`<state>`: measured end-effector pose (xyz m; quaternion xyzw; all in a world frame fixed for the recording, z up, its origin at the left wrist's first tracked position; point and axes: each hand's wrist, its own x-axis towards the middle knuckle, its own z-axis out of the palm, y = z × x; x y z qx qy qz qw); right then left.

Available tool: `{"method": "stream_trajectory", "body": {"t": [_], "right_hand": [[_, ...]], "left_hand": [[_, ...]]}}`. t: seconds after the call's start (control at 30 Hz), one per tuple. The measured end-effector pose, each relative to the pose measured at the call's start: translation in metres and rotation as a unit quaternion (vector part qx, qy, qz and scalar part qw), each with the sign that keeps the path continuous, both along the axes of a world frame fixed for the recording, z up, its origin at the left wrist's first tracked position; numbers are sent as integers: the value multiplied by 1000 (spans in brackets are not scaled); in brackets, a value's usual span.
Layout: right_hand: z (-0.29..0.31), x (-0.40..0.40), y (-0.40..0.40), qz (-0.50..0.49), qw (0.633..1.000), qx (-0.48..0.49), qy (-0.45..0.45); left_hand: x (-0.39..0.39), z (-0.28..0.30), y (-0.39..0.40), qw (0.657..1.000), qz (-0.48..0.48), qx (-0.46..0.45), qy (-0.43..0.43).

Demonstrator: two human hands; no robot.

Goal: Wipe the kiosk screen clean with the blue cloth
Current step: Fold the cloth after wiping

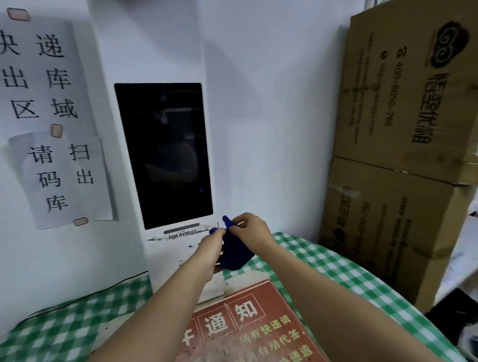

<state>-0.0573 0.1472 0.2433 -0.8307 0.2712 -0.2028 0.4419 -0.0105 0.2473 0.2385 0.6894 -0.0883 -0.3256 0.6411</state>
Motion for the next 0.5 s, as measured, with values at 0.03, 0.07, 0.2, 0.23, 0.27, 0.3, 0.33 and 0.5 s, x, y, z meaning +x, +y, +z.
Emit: {"method": "stream_trajectory", "body": {"t": [0.03, 0.07, 0.2, 0.23, 0.27, 0.3, 0.33, 0.5], "right_hand": [[-1, -4, -8, -7, 1000, 13, 1], [-3, -8, -18, -17, 1000, 21, 4], [-13, -21, -61, -38, 999, 11, 11], [-18, -23, -75, -39, 999, 10, 9], [-23, -25, -89, -40, 999, 12, 8], [-28, -26, -101, -43, 999, 18, 7], [-35, -27, -117, -46, 999, 26, 7], [-77, -30, -191, -38, 998, 0, 59]], "left_hand": [[-3, -2, -7, 1000, -2, 10, 2], [-7, -3, -15, 1000, -3, 22, 1], [-15, -17, -53, 996, 27, 58, -63], [-15, -23, -64, 994, 42, 68, -81], [-14, -29, -77, 991, 56, 74, -92], [-13, -33, -86, 990, 66, 78, -99], [-11, -40, -98, 988, 77, 85, -106], [-15, -73, -157, 966, 85, 179, -163]]}}
